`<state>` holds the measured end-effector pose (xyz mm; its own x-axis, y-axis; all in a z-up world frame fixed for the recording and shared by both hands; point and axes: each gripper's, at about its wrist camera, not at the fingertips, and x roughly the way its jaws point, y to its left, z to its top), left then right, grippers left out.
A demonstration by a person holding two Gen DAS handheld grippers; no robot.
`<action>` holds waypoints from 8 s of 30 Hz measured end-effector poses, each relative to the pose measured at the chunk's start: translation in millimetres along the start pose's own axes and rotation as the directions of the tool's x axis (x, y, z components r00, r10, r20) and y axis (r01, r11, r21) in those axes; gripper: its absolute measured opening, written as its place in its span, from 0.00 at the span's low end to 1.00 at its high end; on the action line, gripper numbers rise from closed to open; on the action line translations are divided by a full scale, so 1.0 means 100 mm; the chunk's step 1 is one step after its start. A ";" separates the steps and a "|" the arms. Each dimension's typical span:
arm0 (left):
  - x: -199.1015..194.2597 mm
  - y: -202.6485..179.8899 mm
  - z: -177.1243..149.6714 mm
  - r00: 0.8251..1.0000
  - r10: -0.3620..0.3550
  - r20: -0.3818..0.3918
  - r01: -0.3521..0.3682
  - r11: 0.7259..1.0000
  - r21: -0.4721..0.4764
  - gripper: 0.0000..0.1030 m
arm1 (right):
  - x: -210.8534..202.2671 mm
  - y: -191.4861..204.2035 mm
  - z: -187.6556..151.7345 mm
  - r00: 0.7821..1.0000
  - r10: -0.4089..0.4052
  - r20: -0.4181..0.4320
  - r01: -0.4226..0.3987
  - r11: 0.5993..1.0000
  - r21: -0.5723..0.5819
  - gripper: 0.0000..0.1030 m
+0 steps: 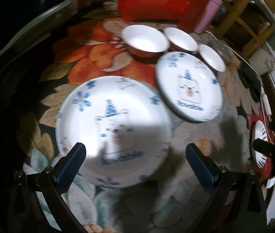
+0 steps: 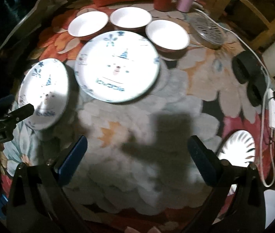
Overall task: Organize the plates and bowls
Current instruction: 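Move the left tool back toward the bear plates, then grasp the rim of a 'lovable' bear plate with the left tool and lift, then carry the bear plate with the left tool toward the leaf-pattern plate, then lower the bear plate onto the leaf-pattern plate and open the left tool, then move the left tool to the second bear plate and grasp its rim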
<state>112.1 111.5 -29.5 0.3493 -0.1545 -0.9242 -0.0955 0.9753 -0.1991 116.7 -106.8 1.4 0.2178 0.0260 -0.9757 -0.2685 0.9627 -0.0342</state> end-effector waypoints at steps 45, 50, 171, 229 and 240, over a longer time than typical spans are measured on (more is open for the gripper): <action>0.73 1.14 0.44 0.996 -0.054 -0.069 0.048 0.995 -0.088 0.21 | 1.18 1.07 0.31 0.957 0.288 -0.039 -0.275 0.941 0.197 0.16; 0.72 1.13 0.41 0.996 -0.053 -0.076 0.049 0.997 -0.055 0.20 | 1.17 0.95 0.24 0.947 0.319 -0.029 -0.302 0.920 0.250 0.19; 1.27 -4.31 -0.39 0.899 -0.196 -0.393 0.358 0.845 0.397 0.20 | 0.38 -3.76 -1.69 0.987 0.151 -0.055 -0.083 0.773 0.629 0.12; 0.76 -2.92 0.17 0.986 -0.124 -0.111 0.154 0.932 0.329 0.99 | 0.36 -2.86 -0.93 1.000 0.012 -0.024 0.000 0.885 0.466 1.00; 0.66 -2.19 0.35 0.995 -0.093 -0.048 0.101 0.971 0.217 0.99 | 0.41 -2.41 -0.60 1.000 0.023 -0.003 -0.020 0.913 0.406 1.00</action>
<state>188.3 -106.5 -35.4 0.3117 -0.2516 -0.9163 0.1452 0.9656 -0.2158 134.0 -353.8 -43.7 0.2084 0.0478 -0.9769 0.1317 0.9883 0.0764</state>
